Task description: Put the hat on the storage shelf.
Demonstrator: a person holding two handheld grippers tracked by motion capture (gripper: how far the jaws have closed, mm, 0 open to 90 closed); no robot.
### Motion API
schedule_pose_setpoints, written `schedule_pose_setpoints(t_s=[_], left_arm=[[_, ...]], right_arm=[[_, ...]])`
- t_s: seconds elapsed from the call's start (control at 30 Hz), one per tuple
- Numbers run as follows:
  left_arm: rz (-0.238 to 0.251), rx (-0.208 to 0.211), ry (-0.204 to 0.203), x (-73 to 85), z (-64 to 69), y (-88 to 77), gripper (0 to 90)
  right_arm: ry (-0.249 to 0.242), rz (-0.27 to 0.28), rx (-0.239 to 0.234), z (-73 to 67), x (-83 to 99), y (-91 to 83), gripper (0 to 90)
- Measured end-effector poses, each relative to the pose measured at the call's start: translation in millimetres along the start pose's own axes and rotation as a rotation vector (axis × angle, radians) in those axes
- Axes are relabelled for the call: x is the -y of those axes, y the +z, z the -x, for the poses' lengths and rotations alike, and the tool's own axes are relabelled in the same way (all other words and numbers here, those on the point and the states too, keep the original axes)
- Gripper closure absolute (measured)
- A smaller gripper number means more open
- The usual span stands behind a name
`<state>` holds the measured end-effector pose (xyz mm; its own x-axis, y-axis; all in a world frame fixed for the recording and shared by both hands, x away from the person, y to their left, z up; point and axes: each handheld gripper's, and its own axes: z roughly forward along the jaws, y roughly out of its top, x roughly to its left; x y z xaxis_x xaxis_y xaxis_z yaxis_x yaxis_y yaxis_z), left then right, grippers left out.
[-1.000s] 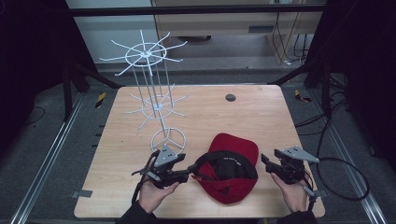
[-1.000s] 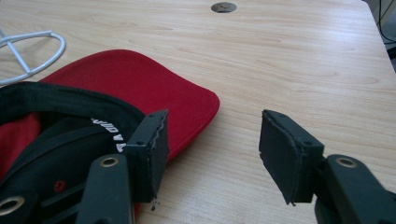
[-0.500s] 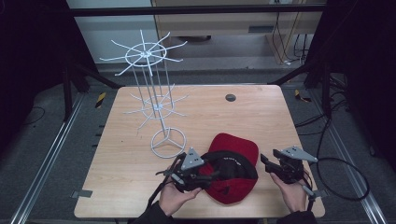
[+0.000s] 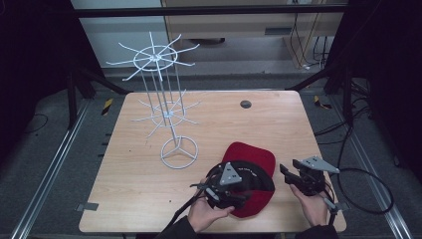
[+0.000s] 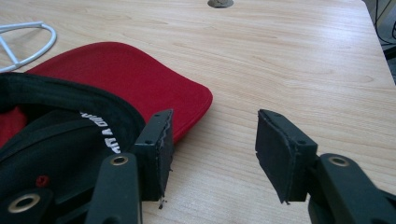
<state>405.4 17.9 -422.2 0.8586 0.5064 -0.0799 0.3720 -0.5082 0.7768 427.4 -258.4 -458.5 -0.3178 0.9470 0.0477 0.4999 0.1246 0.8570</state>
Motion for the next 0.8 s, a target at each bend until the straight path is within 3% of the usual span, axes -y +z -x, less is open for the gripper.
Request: schedule_pose_setpoints(t_s=[0.37,0.5,0.67,0.8], left_arm=[[-0.113,0.034,0.026,0.8,6.3,28.7,46.6],[-0.134,0.035,0.012,3.6,4.0,32.1,55.9],[-0.151,0.044,0.008,4.3,2.2,30.8,74.3],[-0.113,0.054,0.005,3.1,1.6,23.6,82.3]], right_arm=[[-0.001,0.001,0.005,3.5,1.4,-0.2,46.8],[0.0,-0.005,-0.001,2.7,1.5,0.1,46.8],[-0.004,-0.008,-0.005,1.5,1.4,0.5,46.8],[-0.012,-0.004,-0.006,1.7,1.6,-0.1,46.8]])
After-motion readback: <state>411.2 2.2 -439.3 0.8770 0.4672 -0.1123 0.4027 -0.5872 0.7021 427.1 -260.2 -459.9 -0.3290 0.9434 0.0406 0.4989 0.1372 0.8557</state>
